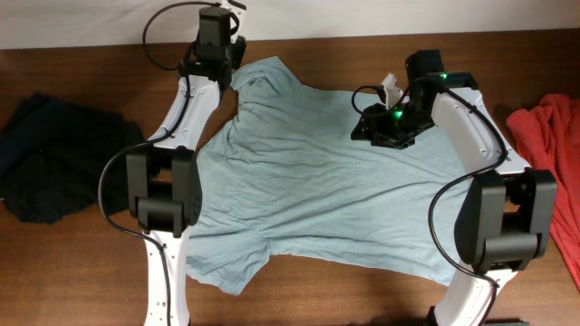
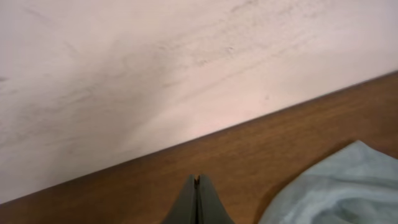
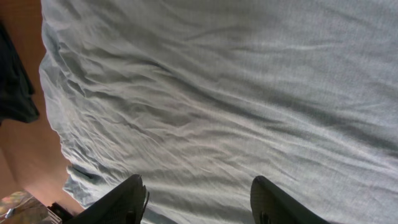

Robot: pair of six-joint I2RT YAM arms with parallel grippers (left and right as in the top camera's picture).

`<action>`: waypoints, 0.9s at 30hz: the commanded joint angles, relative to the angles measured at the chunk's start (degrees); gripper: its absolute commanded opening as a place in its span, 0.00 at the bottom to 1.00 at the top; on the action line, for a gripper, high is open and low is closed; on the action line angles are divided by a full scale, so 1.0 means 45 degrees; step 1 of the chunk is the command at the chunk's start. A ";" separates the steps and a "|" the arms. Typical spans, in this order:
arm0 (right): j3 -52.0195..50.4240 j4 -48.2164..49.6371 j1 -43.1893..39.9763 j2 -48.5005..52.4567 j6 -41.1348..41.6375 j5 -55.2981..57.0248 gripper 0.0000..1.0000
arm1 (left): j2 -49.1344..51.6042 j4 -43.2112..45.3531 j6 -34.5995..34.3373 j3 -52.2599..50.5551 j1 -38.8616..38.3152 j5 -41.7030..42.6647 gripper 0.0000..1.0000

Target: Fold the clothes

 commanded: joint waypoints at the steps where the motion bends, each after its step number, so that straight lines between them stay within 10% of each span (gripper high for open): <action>1: 0.0180 -0.0010 0.0068 -0.0126 0.0053 0.0112 0.60 | 0.0165 0.0243 -0.0219 0.0272 0.0165 -0.0680 0.00; 5: 0.0180 -0.0146 0.0068 -0.0126 0.0049 0.0117 0.60 | 0.0131 -0.1360 -0.0223 0.0277 0.0243 -0.0568 0.43; 6: 0.0180 -0.0233 0.0068 -0.0126 0.0049 0.0126 0.61 | 0.0112 -0.3400 -0.0223 0.0277 0.0243 0.0437 0.99; 11: 0.0180 -0.0233 0.0068 -0.0126 0.0049 0.0214 0.62 | 0.0447 -0.6674 -0.0223 0.0267 0.0369 0.2608 0.94; 16: 0.0180 -0.0393 0.0068 -0.0126 0.0053 0.0257 0.64 | 0.1103 -0.8165 -0.0602 0.0267 0.0748 0.4007 0.65; 19: 0.0180 -0.0481 0.0068 -0.0126 0.0049 0.0257 0.64 | 0.1117 -0.8437 -0.0602 0.0267 0.0947 0.3997 0.44; 22: 0.0180 -0.0481 0.0068 -0.0126 0.0049 0.0262 0.64 | 0.1093 -0.8495 -0.0602 0.0287 0.1171 0.3993 0.01; 27: 0.0180 -0.0510 0.0068 -0.0126 0.0053 0.0262 0.64 | 0.0520 -0.9262 -0.1234 0.0947 0.2035 0.4133 0.00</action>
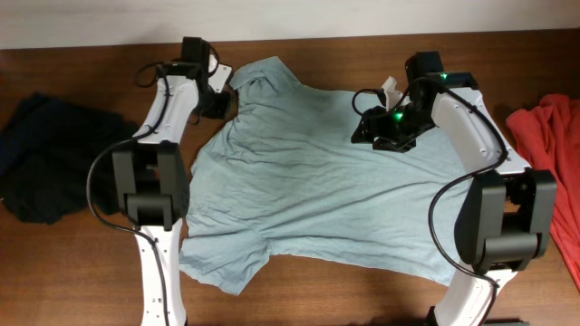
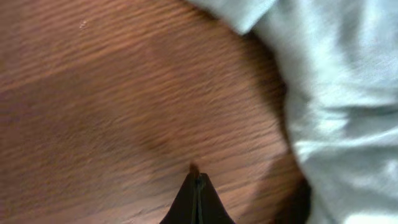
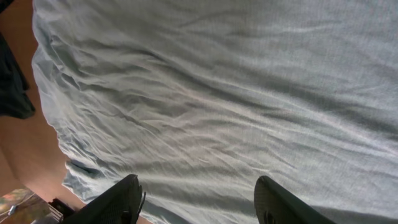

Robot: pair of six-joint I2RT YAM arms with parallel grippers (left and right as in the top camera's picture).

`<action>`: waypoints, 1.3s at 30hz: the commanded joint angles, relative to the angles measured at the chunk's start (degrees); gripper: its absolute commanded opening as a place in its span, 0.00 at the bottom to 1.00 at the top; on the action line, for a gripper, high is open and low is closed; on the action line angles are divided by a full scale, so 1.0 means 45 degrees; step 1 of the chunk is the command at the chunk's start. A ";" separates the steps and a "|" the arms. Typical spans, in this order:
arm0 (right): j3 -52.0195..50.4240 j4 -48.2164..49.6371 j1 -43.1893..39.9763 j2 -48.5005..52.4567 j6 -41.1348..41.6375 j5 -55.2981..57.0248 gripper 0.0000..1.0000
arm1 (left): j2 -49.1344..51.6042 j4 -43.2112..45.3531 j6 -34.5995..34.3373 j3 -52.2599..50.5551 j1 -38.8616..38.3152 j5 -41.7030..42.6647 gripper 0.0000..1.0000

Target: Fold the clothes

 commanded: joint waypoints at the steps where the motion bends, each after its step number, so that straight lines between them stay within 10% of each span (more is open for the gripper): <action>1: 0.0180 -0.0087 0.0068 -0.0126 0.0049 0.0131 0.64 | -0.0335 -0.0670 -0.0578 0.0758 0.0797 0.0748 0.00; 4: 0.0180 -0.0277 0.0068 -0.0126 0.0044 0.0243 0.64 | -0.0481 -0.2050 -0.0578 0.0976 0.1185 0.2487 0.35; 7: 0.0180 -0.0369 0.0068 -0.0126 0.0044 0.0321 0.64 | -0.0330 -0.3235 -0.0573 0.0913 0.1331 0.3094 0.45; 19: 0.0180 -0.0631 0.0068 -0.0126 0.0044 0.0316 0.64 | 0.1336 -0.3628 -0.0097 0.0724 0.0544 0.4838 0.44; 23: 0.0180 -0.0685 0.0068 -0.0126 0.0044 0.0321 0.64 | 0.1384 -0.3619 -0.0107 0.0738 0.0534 0.4575 0.01; 39: -0.1389 -0.0073 -0.0627 -0.0112 0.1734 0.4639 0.68 | 0.0500 -0.5804 -0.1807 0.3793 0.2084 0.1821 0.06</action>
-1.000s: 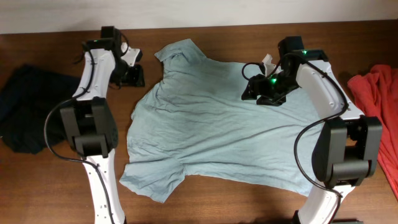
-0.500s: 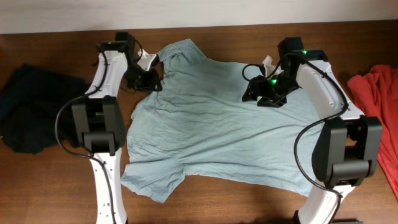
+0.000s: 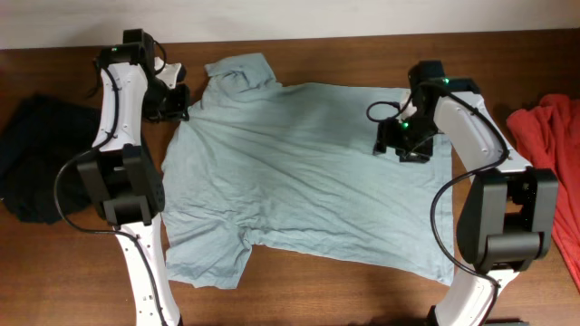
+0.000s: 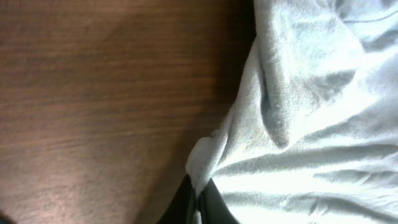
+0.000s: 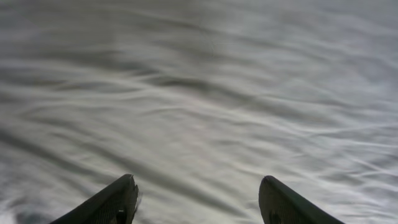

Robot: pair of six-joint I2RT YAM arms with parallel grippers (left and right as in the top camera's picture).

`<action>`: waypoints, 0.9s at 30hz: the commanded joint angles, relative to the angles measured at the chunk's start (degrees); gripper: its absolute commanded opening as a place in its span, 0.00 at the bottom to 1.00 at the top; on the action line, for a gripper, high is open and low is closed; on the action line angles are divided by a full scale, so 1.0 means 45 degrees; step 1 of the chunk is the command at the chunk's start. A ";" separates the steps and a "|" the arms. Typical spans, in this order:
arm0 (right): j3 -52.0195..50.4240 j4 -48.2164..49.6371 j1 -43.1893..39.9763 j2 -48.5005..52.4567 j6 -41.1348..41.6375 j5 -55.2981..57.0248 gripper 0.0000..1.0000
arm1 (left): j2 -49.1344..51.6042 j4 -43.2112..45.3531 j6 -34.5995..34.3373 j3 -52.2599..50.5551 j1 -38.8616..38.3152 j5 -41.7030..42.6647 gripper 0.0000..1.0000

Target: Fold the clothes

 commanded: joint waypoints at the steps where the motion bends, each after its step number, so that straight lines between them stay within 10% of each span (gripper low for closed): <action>1: -0.1020 0.0559 -0.0350 -0.0112 0.0510 0.0845 0.63 | -0.0282 -0.0165 -0.0107 0.0160 -0.0141 -0.0374 0.09; 9: -0.3993 0.3322 -0.0787 -0.0107 0.1953 0.1326 0.05 | -0.0282 -0.0253 -0.0097 0.0160 -0.0131 -0.0379 0.09; 24: -0.5051 0.2375 -0.3007 -0.0112 0.3113 0.4561 0.04 | -0.0282 -0.0534 -0.0476 0.0160 0.0243 -0.3075 0.01; 27: -0.5047 0.2380 -0.3002 -0.0112 0.3099 0.4561 0.04 | -0.0282 -0.0282 -0.0505 0.0160 0.0267 -0.3036 0.35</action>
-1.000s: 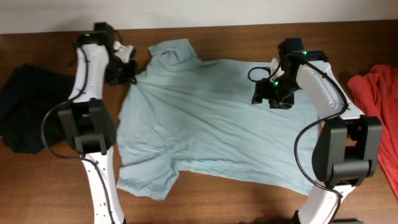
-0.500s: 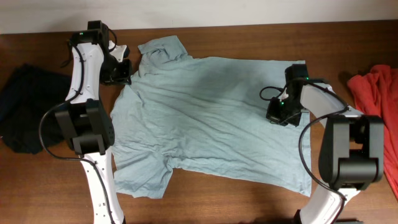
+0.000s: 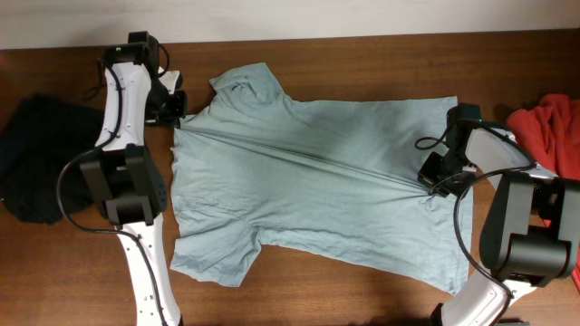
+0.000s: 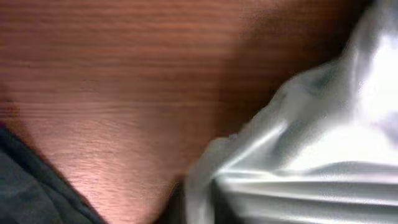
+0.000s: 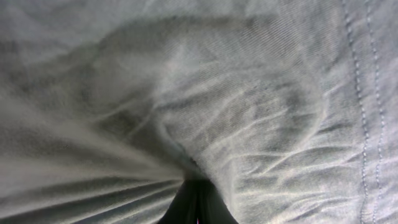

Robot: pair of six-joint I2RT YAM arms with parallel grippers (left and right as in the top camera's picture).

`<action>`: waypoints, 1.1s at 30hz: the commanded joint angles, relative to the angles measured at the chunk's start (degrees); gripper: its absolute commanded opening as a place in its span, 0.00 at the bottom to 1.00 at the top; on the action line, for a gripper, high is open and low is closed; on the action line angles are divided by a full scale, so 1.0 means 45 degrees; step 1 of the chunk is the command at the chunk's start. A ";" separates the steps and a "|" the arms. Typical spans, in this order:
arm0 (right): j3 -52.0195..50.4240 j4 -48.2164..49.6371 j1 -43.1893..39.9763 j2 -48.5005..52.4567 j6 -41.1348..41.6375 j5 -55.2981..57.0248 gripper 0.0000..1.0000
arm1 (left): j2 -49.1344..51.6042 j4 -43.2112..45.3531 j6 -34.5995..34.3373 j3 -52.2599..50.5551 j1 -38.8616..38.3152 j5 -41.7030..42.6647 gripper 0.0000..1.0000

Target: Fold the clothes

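A light blue T-shirt (image 3: 308, 195) lies spread on the brown table, collar to the left and hem to the right. A taut ridge of cloth runs across it between the two grippers. My left gripper (image 3: 174, 119) is shut on the shirt's left edge near the collar (image 4: 205, 180). My right gripper (image 3: 433, 177) is shut on a pinch of the cloth near the hem (image 5: 198, 180). One short sleeve (image 3: 243, 81) points up at the back, the other (image 3: 217, 258) lies at the front left.
A dark garment (image 3: 41, 154) is heaped at the table's left edge and shows in the corner of the left wrist view (image 4: 37, 193). A red garment (image 3: 548, 127) lies at the right edge. The table's back edge meets a pale wall (image 3: 362, 18).
My right gripper was open above the shirt's upper right part; now it is lower and further right, shut on the cloth near the hem. A taut ridge now runs between the grippers.
At first my left gripper was shut and empty by the wall behind the shirt, the right open over the rumpled shirt. The left then reached the table beside the collar, then was shut on the shirt's edge. Now both grippers hold the shirt, which lies flatter and stretched.
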 commanded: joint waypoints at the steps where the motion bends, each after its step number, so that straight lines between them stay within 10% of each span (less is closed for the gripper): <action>1: -0.0631 -0.0053 -0.0374 0.0631 0.0063 0.1564 0.04 | -0.0282 0.0515 -0.0228 0.0165 0.0379 -0.0777 0.45; 5: -0.0505 -0.0073 -0.0374 0.0631 -0.0170 0.1282 0.06 | -0.0291 0.1797 -0.0219 0.0175 0.0442 0.0005 0.61; 8: 0.0262 -0.0087 -0.0359 0.0588 -0.2157 -0.0894 0.24 | -0.0243 0.2603 0.0913 0.0175 0.0301 0.3283 0.57; 13: 0.1787 -0.0107 -0.0359 0.0102 -0.3167 -0.3415 0.49 | 0.0185 0.3186 0.1627 0.0175 -0.0554 0.3478 0.57; 21: 0.2283 0.0024 -0.0359 0.0170 -0.3070 -0.3827 0.54 | 0.1569 0.6377 0.1792 0.0175 -0.1928 0.3424 0.57; 23: 0.2283 0.0117 -0.0359 0.0170 -0.3065 -0.3832 0.54 | 0.1608 0.6873 0.1787 0.0175 -0.2079 0.3424 0.46; 25: 0.2283 0.0209 -0.0359 0.0165 -0.3065 -0.3832 0.54 | 0.1613 0.7431 0.1593 0.0175 -0.2210 0.3419 0.04; 33: 0.2283 0.0267 -0.0350 0.0170 -0.3070 -0.3827 0.54 | 0.1569 0.9525 -0.0287 0.2419 -0.2336 0.3429 0.00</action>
